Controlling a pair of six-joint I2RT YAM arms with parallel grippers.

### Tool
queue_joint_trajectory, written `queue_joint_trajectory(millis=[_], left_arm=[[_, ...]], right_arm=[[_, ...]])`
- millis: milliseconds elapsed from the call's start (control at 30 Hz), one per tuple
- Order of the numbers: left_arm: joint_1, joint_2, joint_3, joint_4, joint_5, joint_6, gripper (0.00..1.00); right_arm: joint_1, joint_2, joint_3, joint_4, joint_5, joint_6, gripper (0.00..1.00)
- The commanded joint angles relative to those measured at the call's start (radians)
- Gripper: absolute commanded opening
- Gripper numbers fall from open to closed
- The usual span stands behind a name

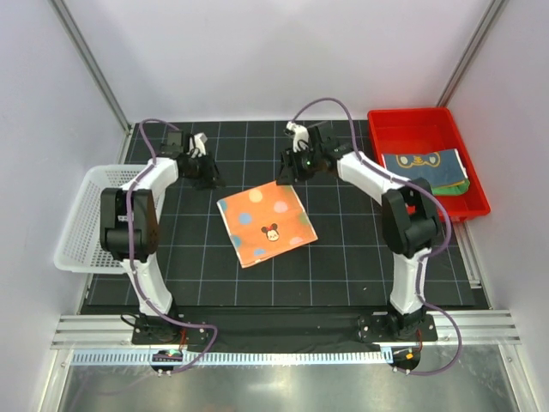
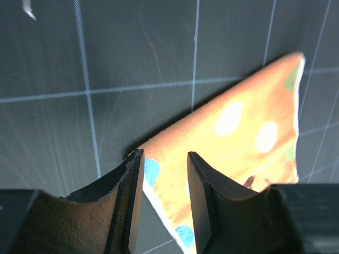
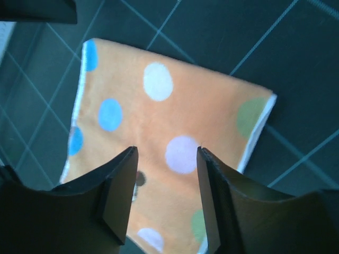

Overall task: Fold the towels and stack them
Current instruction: Fold the towel

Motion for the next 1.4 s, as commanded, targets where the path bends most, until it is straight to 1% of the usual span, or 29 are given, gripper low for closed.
queue_joint_trajectory(millis=[0,33,67,100,200,267,333,400,600,700,733,900,1033,1067,1100,1167,1267,1300,1333,1367], left_arm=[[0.007,0.041,0.013,-0.046,0.117,0.145,0.41],[0.007,0.049,0.011,-0.049,0.141,0.188,0.42],[0.007,0.055,0.011,-0.059,0.129,0.201,0.42],[0.007,0.058,0.011,-0.063,0.117,0.211,0.44],[0.007,0.069,0.007,-0.056,0.146,0.248,0.47],[0.007,0.093,0.020,-0.071,0.158,0.265,0.46],[0.009,0.109,0.034,-0.086,0.166,0.279,0.45],[0.007,0.121,0.034,-0.089,0.152,0.285,0.45],[0.009,0.145,0.039,-0.112,0.117,0.305,0.43],[0.007,0.161,0.053,-0.132,0.117,0.323,0.39],[0.007,0.161,0.053,-0.135,0.114,0.323,0.38],[0.007,0.181,0.073,-0.138,0.129,0.320,0.35],[0.007,0.190,0.086,-0.145,0.135,0.323,0.35],[0.007,0.189,0.088,-0.145,0.137,0.325,0.35],[0.007,0.190,0.090,-0.145,0.137,0.328,0.35],[0.007,0.196,0.096,-0.151,0.143,0.333,0.35],[0.009,0.208,0.106,-0.160,0.154,0.340,0.34],[0.007,0.210,0.109,-0.163,0.154,0.342,0.33],[0.007,0.213,0.113,-0.164,0.152,0.342,0.32],[0.007,0.219,0.117,-0.166,0.152,0.343,0.32]], right_arm=[[-0.017,0.121,0.181,-0.244,-0.024,-0.256,0.57],[-0.026,0.179,0.266,-0.278,-0.041,-0.273,0.57],[-0.045,0.199,0.302,-0.316,-0.061,-0.292,0.59],[-0.056,0.217,0.328,-0.321,-0.090,-0.312,0.61],[-0.091,0.263,0.420,-0.341,-0.177,-0.353,0.67],[-0.108,0.292,0.444,-0.327,-0.228,-0.361,0.71],[-0.125,0.326,0.496,-0.339,-0.268,-0.379,0.72],[-0.132,0.386,0.566,-0.388,-0.312,-0.396,0.72],[-0.135,0.498,0.660,-0.428,-0.329,-0.413,0.65],[-0.137,0.532,0.686,-0.424,-0.331,-0.413,0.63],[-0.140,0.535,0.686,-0.393,-0.331,-0.404,0.61],[-0.143,0.581,0.706,-0.368,-0.429,-0.378,0.60],[-0.145,0.616,0.737,-0.391,-0.458,-0.376,0.59],[-0.145,0.621,0.747,-0.393,-0.460,-0.378,0.58],[-0.146,0.626,0.749,-0.402,-0.466,-0.381,0.54],[-0.151,0.632,0.746,-0.399,-0.469,-0.380,0.50],[-0.158,0.644,0.753,-0.378,-0.446,-0.349,0.49],[-0.160,0.645,0.757,-0.362,-0.426,-0.321,0.52],[-0.160,0.642,0.758,-0.355,-0.389,-0.317,0.52],[-0.162,0.630,0.747,-0.347,-0.387,-0.314,0.53]])
